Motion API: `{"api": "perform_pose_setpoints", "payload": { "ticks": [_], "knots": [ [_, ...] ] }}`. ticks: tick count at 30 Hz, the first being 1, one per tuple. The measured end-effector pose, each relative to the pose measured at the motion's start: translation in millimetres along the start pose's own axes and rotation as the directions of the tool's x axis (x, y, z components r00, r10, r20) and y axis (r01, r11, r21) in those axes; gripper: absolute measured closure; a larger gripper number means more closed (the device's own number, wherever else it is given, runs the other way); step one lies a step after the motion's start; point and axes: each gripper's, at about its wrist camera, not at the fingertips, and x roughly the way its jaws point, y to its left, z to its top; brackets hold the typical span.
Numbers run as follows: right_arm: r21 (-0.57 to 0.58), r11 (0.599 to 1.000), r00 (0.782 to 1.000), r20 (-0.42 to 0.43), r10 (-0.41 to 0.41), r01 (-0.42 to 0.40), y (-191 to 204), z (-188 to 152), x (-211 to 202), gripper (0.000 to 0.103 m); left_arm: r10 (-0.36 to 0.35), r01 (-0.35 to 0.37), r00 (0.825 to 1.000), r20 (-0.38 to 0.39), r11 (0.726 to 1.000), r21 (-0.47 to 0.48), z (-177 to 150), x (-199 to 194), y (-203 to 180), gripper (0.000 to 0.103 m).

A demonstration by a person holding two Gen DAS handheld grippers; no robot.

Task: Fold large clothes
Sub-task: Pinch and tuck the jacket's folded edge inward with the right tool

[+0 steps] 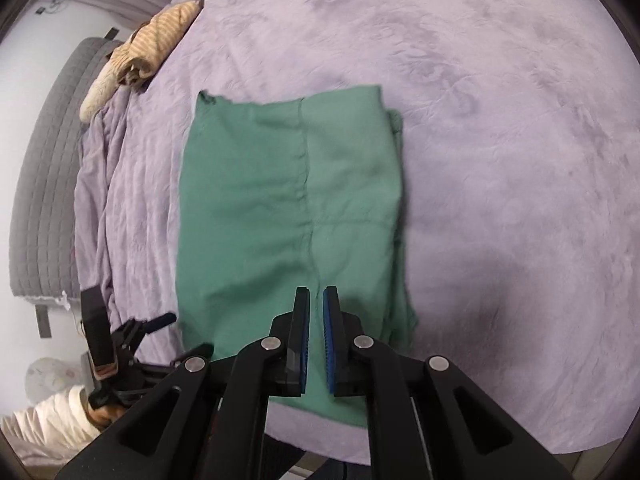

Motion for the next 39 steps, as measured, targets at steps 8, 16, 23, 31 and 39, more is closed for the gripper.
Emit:
{"api": "perform_pose_setpoints", "payload": {
  "ticks": [8, 16, 23, 31, 39],
  "knots": [
    [0.102, 0.985, 0.985, -0.117, -0.126, 0.138, -45.3, -40.6, 41.2, 0.098, -0.003, 0.003, 1.0, -0.006, 1.0, 0.017, -17.2, -12.2, 10.7, 0.003],
    [0.101, 0.986, 0.986, -0.119, -0.119, 0.131, -50.9, -41.4, 34.2, 0.096, 0.011, -0.01, 1.0, -0.016, 0.999, 0.034, -34.8, -17.0, 15.7, 0.001],
    [-0.009, 0.999, 0.988, -0.145, -0.049, 0.048, -26.4, -53.7, 17.2, 0.087, -0.007, 0.007, 1.0, -0.024, 1.0, 0.013, -53.6, -18.2, 26.1, 0.001],
    [0.112, 0.979, 0.966, -0.216, -0.141, 0.169, -60.2, -53.7, 51.7, 0.088, 0.004, -0.003, 1.0, -0.026, 1.0, 0.031, -63.3, -23.4, 23.1, 0.001],
    [0.077, 0.981, 0.965, -0.211, -0.157, 0.176, -47.5, -53.3, 25.6, 0.086, 0.004, -0.003, 0.999, -0.033, 1.0, 0.024, -56.8, -35.5, 19.4, 0.001]
  ]
}}
